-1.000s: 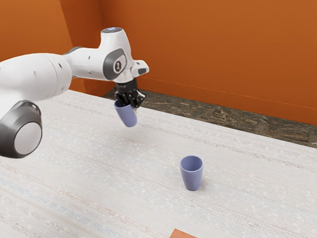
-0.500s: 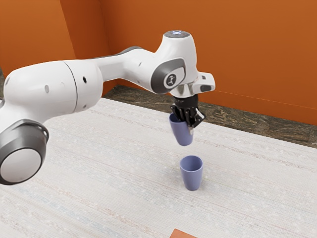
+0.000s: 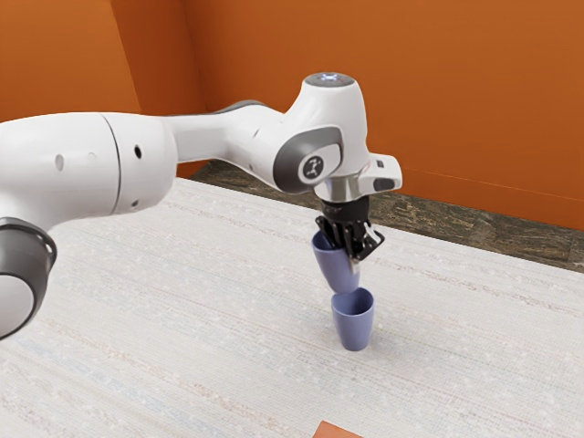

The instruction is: Place the left cup onto the right cup

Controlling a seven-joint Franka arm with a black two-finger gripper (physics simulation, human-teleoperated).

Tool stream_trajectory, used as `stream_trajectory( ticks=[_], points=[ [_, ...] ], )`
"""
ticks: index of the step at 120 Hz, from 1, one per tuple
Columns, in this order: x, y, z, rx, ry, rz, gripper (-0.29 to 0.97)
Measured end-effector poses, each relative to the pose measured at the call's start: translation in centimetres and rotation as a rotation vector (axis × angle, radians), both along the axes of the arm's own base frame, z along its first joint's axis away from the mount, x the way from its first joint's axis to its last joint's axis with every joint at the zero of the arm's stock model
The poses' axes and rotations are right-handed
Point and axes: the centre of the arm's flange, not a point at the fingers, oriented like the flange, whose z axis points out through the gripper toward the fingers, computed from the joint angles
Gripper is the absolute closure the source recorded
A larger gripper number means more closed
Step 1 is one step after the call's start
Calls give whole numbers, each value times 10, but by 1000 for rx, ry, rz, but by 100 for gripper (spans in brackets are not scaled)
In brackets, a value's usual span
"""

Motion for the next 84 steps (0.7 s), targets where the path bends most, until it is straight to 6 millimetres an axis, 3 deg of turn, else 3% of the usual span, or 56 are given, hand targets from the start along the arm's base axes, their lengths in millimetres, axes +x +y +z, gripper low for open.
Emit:
stream_trajectory(
  ticks=[34, 84],
  points=[
    [-11, -16, 2, -10, -10, -1, 78],
    [-8, -21, -22, -2, -10, 22, 78]
  ],
)
